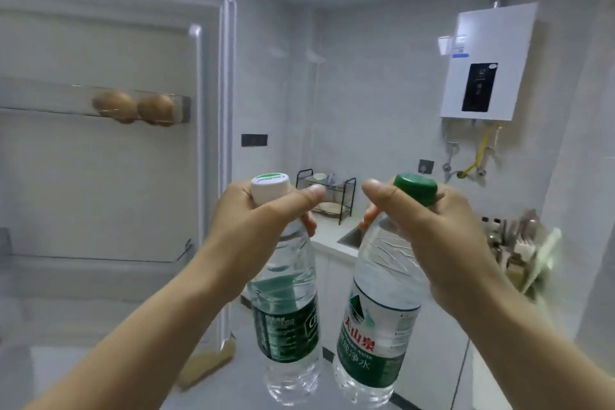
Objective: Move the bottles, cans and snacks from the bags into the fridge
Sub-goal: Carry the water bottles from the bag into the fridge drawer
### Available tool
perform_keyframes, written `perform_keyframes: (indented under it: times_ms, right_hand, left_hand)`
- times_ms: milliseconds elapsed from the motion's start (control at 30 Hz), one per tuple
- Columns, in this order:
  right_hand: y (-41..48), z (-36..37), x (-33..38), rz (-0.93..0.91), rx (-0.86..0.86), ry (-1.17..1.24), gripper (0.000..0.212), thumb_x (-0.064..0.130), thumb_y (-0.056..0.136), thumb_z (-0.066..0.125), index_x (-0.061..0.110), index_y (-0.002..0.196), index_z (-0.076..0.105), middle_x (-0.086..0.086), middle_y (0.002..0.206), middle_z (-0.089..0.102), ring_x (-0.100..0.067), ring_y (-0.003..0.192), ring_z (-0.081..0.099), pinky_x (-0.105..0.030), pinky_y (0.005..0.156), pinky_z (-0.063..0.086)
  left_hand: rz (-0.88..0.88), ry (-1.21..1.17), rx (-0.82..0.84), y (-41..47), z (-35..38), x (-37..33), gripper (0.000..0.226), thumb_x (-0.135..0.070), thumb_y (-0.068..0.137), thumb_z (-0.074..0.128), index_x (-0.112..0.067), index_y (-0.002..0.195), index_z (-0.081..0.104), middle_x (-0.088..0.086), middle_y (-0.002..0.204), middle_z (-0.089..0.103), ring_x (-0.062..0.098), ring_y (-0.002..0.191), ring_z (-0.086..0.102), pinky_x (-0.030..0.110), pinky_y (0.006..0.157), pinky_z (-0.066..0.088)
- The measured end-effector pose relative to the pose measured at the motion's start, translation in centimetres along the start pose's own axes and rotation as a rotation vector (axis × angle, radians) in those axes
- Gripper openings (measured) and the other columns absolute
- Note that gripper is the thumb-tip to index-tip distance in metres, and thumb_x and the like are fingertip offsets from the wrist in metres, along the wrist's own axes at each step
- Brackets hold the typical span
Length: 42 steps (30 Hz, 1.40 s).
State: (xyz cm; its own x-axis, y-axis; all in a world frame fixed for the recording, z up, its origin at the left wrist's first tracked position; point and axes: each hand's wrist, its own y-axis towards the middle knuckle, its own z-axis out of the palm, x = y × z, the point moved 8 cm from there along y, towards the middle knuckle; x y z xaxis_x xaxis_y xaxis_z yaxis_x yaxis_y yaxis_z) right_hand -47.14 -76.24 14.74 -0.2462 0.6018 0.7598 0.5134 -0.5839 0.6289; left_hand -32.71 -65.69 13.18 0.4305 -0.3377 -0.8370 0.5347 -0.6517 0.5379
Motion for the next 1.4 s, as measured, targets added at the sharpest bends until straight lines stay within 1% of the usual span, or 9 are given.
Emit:
perform_keyframes:
  times_ms: [100, 267, 467, 600, 667, 767, 967, 1100, 1400]
  right_hand:
    - [1.1, 3.7, -0.8, -0.015, 0.12, 0.076, 0.028, 0.035, 0.084, 0.069, 0.015, 0.065, 0.068, -0.003, 0.068, 0.071, -0.018, 0.074, 0.068, -0.033, 0.08, 0.052]
    - [1.7, 10.9, -0.3, -0.028, 0.289, 0.225, 0.028, 0.036, 0.082, 0.07, 0.015, 0.064, 0.068, -0.004, 0.067, 0.07, -0.017, 0.067, 0.065, -0.037, 0.074, 0.051]
    - [0.9, 19.2, 2.4, -0.07, 0.409, 0.34, 0.026, 0.029, 0.085, 0.067, 0.011, 0.066, 0.067, -0.006, 0.066, 0.071, -0.011, 0.062, 0.064, -0.021, 0.062, 0.05]
    - [0.1, 26.7, 5.0, -0.108, 0.478, 0.377, 0.031, 0.036, 0.083, 0.068, 0.013, 0.062, 0.067, -0.004, 0.067, 0.071, -0.012, 0.064, 0.064, -0.027, 0.069, 0.05]
    - [-0.5, 30.0, 6.1, -0.117, 0.493, 0.405, 0.033, 0.039, 0.082, 0.067, 0.012, 0.062, 0.068, -0.004, 0.067, 0.07, -0.012, 0.065, 0.063, -0.029, 0.07, 0.049]
    - [-1.1, 34.6, 7.3, -0.102, 0.487, 0.446, 0.034, 0.035, 0.084, 0.067, 0.011, 0.06, 0.066, -0.003, 0.065, 0.07, -0.002, 0.056, 0.057, -0.017, 0.06, 0.045]
    - [-2.2, 43.1, 8.8, -0.083, 0.471, 0.521, 0.031, 0.026, 0.085, 0.066, 0.004, 0.063, 0.066, 0.002, 0.058, 0.066, 0.001, 0.05, 0.051, -0.009, 0.051, 0.04]
    - [-2.4, 47.2, 8.8, -0.077, 0.443, 0.545, 0.031, 0.023, 0.086, 0.066, 0.002, 0.063, 0.064, 0.005, 0.055, 0.064, 0.003, 0.05, 0.05, -0.006, 0.051, 0.038]
    - [1.1, 56.4, 6.7, -0.077, 0.416, 0.604, 0.032, 0.027, 0.085, 0.069, 0.004, 0.064, 0.064, 0.004, 0.056, 0.063, -0.001, 0.051, 0.05, -0.009, 0.05, 0.037]
  left_hand:
    - [-0.019, 0.082, -0.13, -1.3, -3.5, 0.1, 0.031, -0.036, 0.075, 0.074, -0.011, 0.06, 0.067, 0.009, 0.063, 0.067, 0.02, 0.063, 0.064, 0.037, 0.069, 0.053]
    - [-0.061, 0.256, -0.313, -4.4, -10.0, 0.0, 0.04, -0.046, 0.072, 0.067, -0.009, 0.059, 0.068, 0.015, 0.07, 0.068, 0.03, 0.071, 0.065, 0.045, 0.077, 0.055]
    - [-0.087, 0.262, -0.481, -8.1, -17.5, -1.2, 0.036, -0.031, 0.082, 0.069, -0.003, 0.06, 0.066, 0.012, 0.066, 0.068, 0.015, 0.068, 0.064, 0.017, 0.062, 0.053]
    - [-0.105, 0.381, -0.6, -11.0, -24.7, -2.5, 0.04, -0.04, 0.079, 0.071, -0.007, 0.058, 0.066, 0.01, 0.07, 0.07, 0.023, 0.081, 0.067, 0.037, 0.08, 0.057]
    - [-0.111, 0.419, -0.659, -12.4, -28.1, -3.1, 0.04, -0.044, 0.074, 0.07, -0.009, 0.057, 0.066, 0.011, 0.069, 0.07, 0.028, 0.083, 0.066, 0.046, 0.086, 0.055]
    - [-0.121, 0.478, -0.719, -14.2, -32.6, -3.8, 0.042, -0.049, 0.069, 0.068, -0.01, 0.055, 0.066, 0.011, 0.068, 0.069, 0.033, 0.079, 0.064, 0.049, 0.085, 0.052]
    - [-0.122, 0.556, -0.805, -16.8, -40.9, -4.1, 0.041, -0.045, 0.074, 0.074, -0.01, 0.054, 0.066, 0.011, 0.065, 0.068, 0.03, 0.067, 0.06, 0.046, 0.078, 0.052]
    - [-0.123, 0.55, -0.849, -17.5, -45.0, -3.2, 0.036, -0.033, 0.079, 0.072, -0.011, 0.052, 0.065, 0.003, 0.059, 0.068, 0.015, 0.059, 0.06, 0.036, 0.071, 0.051]
    - [-0.128, 0.525, -0.982, -15.6, -52.9, 0.7, 0.033, -0.031, 0.078, 0.074, -0.009, 0.054, 0.065, 0.006, 0.06, 0.068, 0.014, 0.054, 0.06, 0.032, 0.064, 0.048]
